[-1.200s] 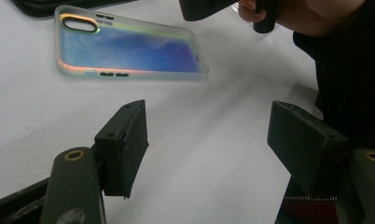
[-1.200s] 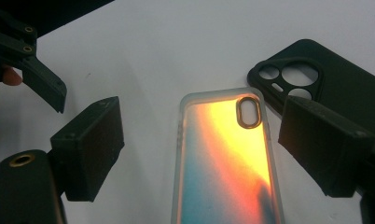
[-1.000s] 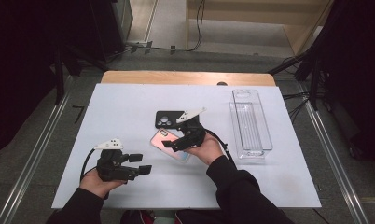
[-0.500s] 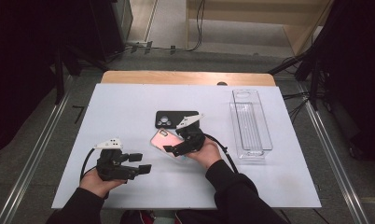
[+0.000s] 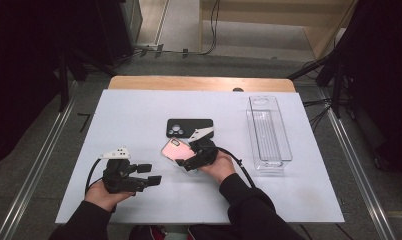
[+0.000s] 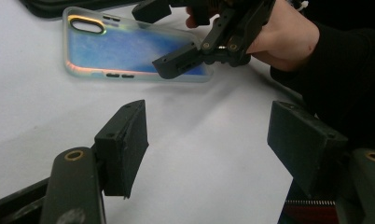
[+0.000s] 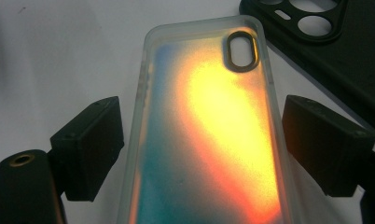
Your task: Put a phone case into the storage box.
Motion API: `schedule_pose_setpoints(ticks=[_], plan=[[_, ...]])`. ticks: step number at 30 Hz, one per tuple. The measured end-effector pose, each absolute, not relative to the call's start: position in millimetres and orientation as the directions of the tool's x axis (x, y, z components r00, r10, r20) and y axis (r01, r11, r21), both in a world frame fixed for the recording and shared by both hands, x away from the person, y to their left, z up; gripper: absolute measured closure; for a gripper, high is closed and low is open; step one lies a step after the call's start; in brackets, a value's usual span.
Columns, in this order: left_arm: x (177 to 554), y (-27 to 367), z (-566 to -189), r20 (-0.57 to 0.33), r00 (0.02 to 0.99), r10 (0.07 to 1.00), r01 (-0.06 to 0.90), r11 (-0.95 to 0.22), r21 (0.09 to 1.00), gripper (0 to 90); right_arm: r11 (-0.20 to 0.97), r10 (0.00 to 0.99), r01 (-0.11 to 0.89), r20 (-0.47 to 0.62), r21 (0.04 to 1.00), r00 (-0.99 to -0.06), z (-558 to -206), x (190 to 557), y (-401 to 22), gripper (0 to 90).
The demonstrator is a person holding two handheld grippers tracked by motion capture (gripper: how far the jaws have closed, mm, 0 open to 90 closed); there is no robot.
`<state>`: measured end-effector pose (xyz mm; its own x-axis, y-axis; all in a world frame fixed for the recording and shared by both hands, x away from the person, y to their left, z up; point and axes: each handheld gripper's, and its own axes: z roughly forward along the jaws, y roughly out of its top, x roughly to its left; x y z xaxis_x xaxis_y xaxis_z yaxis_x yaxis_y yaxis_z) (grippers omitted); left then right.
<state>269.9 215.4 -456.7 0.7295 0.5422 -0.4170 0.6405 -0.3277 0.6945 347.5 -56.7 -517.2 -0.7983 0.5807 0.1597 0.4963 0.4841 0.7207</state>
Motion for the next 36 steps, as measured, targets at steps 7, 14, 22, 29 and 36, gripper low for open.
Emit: schedule_pose_setpoints(ticks=[7,14,22,29,36], plan=[[270,216,-457,-0.416,0.728,0.545,0.641,-0.328,0.694,28.9,0.509,0.596,0.476,0.105,0.717,-0.796,-518,344,-53,14.1],[271,216,-456,-0.415,0.724,0.551,0.644,-0.322,0.694,28.9,0.552,0.603,0.444,0.03,0.706,-0.797,-518,339,-47,14.1],[271,217,-456,-0.422,0.719,0.552,0.648,-0.311,0.696,28.9,0.541,0.605,0.454,0.048,0.708,-0.795,-518,340,-48,15.2],[272,217,-456,-0.433,0.715,0.549,0.653,-0.304,0.694,28.9,0.508,0.596,0.478,0.108,0.717,-0.796,-511,342,-54,15.2],[272,216,-455,-0.43,0.713,0.554,0.654,-0.303,0.693,29.0,0.461,0.592,0.47,0.134,0.753,-0.795,-486,338,-66,15.2]])
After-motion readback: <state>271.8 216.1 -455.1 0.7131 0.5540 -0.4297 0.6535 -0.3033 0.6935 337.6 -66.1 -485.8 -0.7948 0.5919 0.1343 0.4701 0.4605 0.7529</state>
